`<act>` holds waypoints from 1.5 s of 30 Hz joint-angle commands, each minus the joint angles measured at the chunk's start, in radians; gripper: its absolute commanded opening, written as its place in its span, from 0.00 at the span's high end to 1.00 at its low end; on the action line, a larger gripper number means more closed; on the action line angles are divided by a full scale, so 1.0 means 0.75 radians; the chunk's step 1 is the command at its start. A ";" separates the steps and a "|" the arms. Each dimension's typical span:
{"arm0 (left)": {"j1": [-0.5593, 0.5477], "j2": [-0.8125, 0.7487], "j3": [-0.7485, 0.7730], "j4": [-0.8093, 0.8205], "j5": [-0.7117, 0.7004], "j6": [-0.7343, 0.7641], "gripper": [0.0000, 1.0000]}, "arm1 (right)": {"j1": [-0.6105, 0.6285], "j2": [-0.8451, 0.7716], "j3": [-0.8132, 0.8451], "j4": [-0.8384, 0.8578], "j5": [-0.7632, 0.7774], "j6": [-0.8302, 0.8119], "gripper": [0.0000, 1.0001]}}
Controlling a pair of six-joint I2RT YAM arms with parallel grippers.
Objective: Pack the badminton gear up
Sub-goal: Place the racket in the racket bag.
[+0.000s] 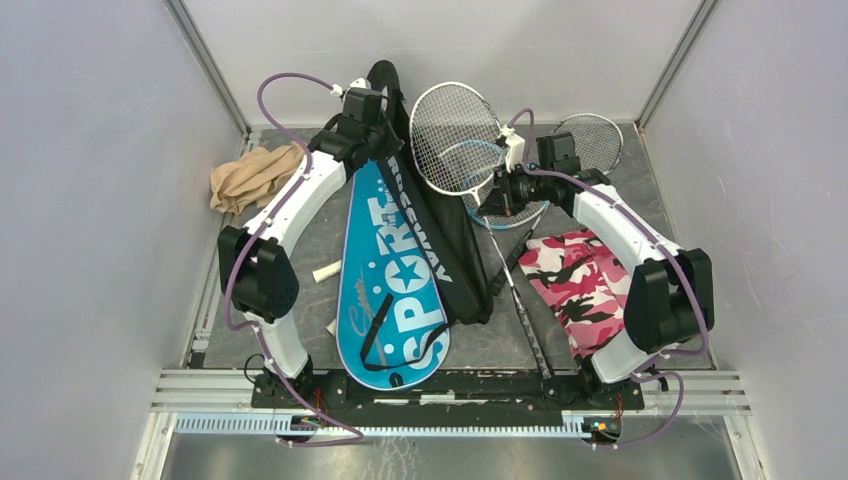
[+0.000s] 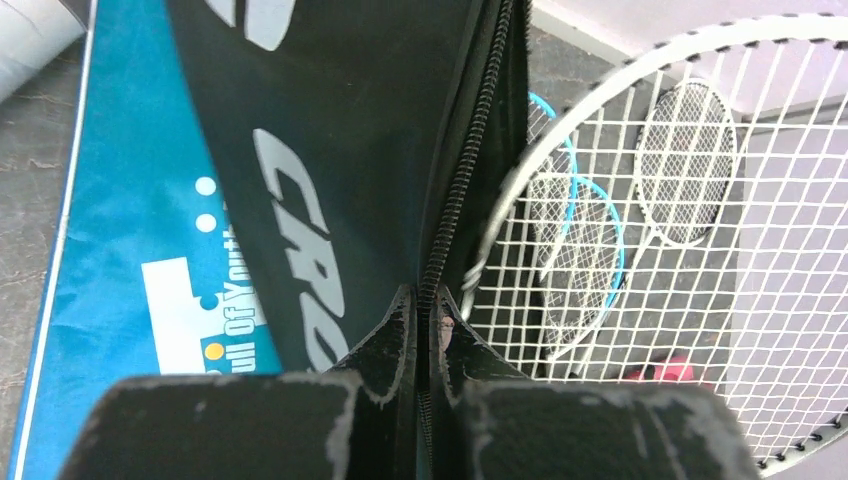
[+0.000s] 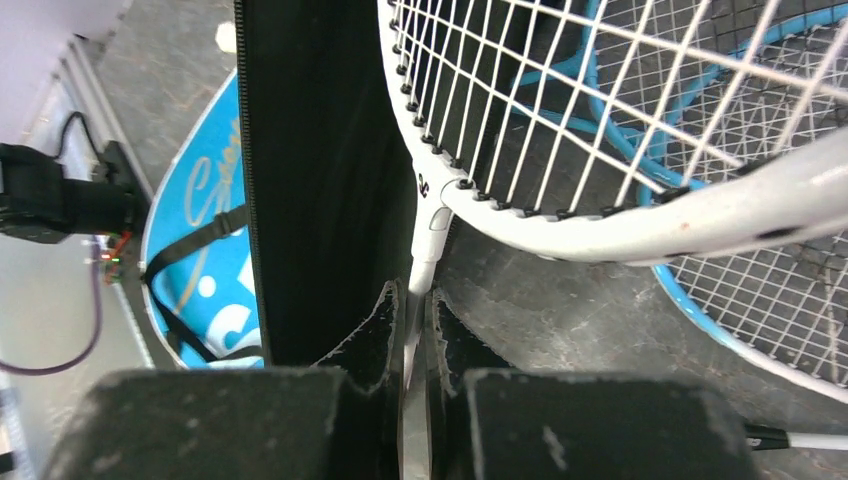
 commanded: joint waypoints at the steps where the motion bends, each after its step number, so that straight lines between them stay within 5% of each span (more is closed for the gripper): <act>1: -0.006 -0.055 -0.042 0.167 0.104 -0.020 0.98 | 0.072 0.017 0.013 -0.168 0.154 -0.173 1.00; 22: 0.012 -0.159 -0.300 0.561 0.353 0.205 0.98 | 0.225 0.021 -0.158 -0.213 0.176 -0.360 1.00; 45: -0.020 -0.218 -0.447 0.736 0.632 0.248 0.98 | 0.285 0.224 0.034 -0.262 0.133 -0.307 1.00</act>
